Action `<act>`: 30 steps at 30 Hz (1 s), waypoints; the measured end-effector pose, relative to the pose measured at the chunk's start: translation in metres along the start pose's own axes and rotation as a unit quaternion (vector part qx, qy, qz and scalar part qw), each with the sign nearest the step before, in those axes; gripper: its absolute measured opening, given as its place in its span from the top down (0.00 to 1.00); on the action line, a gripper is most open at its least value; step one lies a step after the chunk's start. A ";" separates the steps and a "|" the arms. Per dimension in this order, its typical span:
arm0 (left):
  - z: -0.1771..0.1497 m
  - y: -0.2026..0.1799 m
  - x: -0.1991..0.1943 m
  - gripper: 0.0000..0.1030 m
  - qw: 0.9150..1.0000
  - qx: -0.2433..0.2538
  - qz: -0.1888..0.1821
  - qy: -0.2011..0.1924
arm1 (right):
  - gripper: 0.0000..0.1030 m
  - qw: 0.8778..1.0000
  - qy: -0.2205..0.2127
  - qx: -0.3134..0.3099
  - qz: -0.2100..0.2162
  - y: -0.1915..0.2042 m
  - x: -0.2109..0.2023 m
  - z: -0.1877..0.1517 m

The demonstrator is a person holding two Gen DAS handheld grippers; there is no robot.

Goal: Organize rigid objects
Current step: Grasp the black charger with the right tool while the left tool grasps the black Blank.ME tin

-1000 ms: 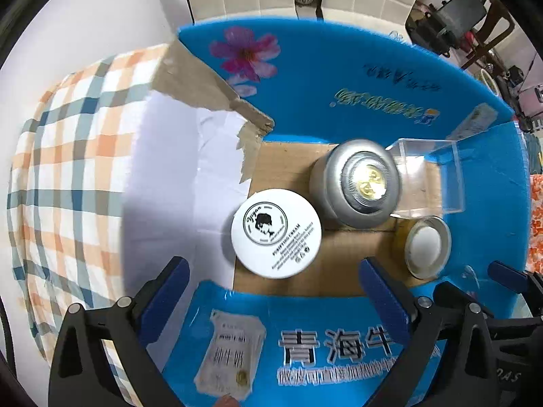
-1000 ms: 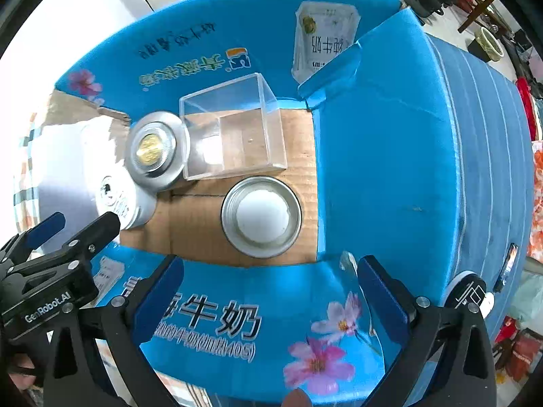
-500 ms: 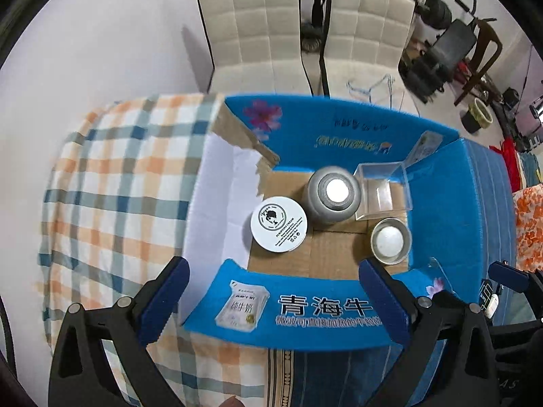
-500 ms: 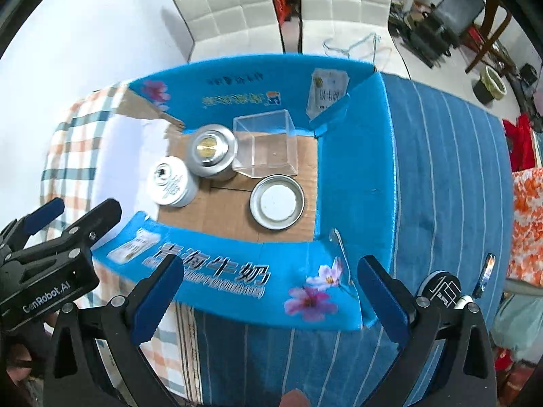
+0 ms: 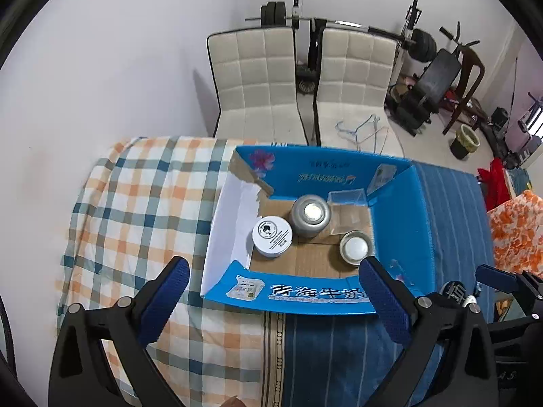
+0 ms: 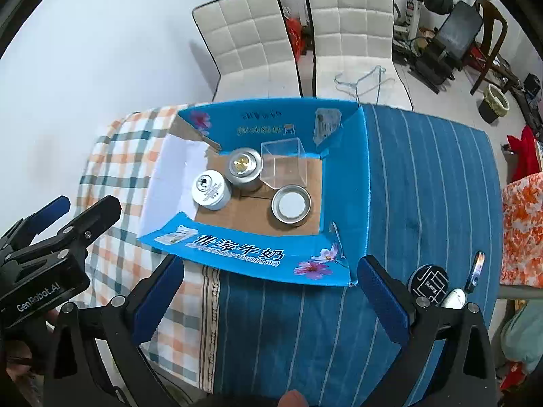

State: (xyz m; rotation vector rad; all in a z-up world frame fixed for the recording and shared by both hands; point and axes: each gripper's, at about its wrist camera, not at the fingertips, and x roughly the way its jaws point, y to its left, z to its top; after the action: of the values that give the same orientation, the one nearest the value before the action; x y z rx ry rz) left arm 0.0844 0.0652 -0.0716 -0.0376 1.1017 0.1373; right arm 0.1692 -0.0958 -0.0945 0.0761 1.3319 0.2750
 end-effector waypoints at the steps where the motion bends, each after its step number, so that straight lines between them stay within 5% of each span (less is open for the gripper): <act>1: 0.000 -0.001 -0.007 0.00 1.000 0.000 -0.002 -0.005 | 0.00 1.000 -0.005 -0.001 0.001 0.000 -0.006 -0.001; 10: -0.007 -0.016 -0.031 0.00 1.000 -0.002 -0.013 -0.019 | 0.00 0.999 -0.031 0.016 0.016 -0.025 -0.041 -0.016; 18: -0.020 -0.102 -0.008 0.01 0.996 0.056 -0.066 0.011 | 0.00 0.991 -0.018 0.124 -0.036 -0.150 -0.034 -0.058; 24: -0.042 -0.201 0.030 0.00 0.989 0.134 -0.052 0.028 | 0.00 0.953 0.047 0.293 -0.061 -0.284 0.014 -0.109; 30: -0.056 -0.274 0.082 0.00 0.980 0.189 -0.011 0.056 | 0.09 0.920 0.102 0.377 -0.041 -0.350 0.087 -0.144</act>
State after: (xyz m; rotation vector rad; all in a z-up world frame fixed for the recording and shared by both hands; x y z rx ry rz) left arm 0.1069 -0.2048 -0.1801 0.2852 1.2241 -0.0971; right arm 0.1022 -0.4272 -0.2848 0.6525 1.5827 -0.3270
